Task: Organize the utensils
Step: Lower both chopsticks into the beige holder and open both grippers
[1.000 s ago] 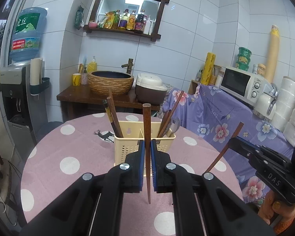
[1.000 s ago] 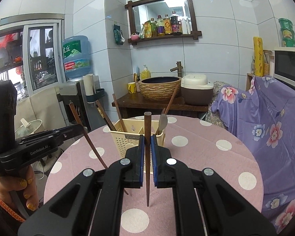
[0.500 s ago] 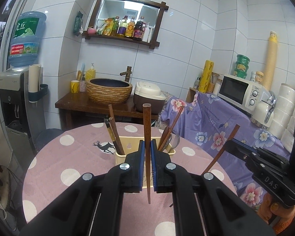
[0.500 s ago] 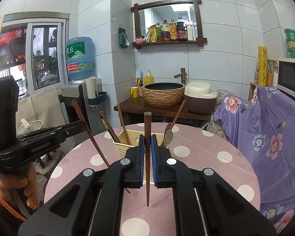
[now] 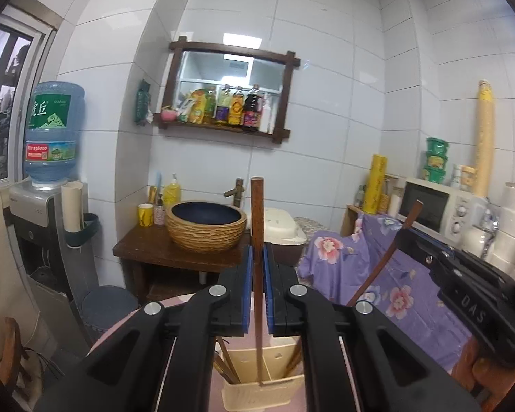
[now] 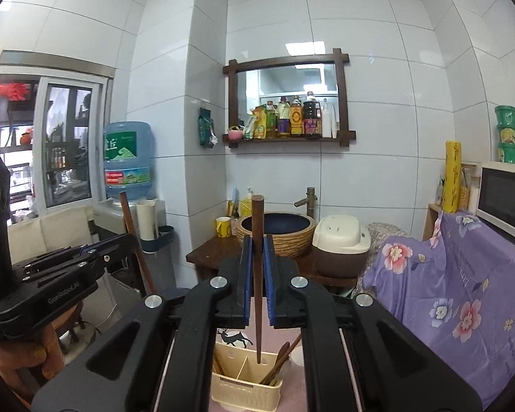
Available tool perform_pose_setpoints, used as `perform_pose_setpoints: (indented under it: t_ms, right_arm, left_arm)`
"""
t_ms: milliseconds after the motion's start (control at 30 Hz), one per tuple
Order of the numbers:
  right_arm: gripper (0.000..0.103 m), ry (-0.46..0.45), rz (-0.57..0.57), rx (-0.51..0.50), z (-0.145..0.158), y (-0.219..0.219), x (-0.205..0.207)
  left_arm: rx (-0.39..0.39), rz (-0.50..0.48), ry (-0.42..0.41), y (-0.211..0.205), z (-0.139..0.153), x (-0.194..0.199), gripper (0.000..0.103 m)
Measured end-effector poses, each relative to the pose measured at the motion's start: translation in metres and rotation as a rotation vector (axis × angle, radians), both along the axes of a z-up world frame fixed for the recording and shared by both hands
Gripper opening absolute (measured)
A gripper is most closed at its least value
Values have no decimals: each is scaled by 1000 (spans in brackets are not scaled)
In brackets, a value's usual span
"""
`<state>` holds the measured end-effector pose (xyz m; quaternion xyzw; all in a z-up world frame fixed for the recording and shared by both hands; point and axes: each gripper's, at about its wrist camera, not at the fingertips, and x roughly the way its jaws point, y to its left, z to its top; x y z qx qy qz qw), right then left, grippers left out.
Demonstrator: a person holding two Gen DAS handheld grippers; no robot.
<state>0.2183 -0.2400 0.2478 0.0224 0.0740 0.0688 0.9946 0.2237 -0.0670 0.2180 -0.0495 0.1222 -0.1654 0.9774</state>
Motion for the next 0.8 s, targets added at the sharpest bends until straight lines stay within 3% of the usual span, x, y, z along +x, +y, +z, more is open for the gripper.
perform_pose_setpoints:
  t_ms: [267, 367, 467, 667, 800]
  right_arm:
    - [8, 173, -39, 5, -89, 8, 52]
    - [8, 222, -43, 16, -117, 5, 59]
    - [8, 226, -39, 43, -124, -2, 62]
    - [7, 226, -32, 51, -120, -7, 67]
    - [7, 233, -24, 56, -127, -4, 69]
  left_arm:
    - [13, 40, 155, -17, -91, 43, 7]
    - [-6, 49, 146, -14, -106, 44, 7]
    - [-23, 23, 166, -14, -94, 44, 7]
    - [-17, 3, 5, -17, -24, 20, 2]
    - [-19, 22, -47, -20, 8, 25, 2]
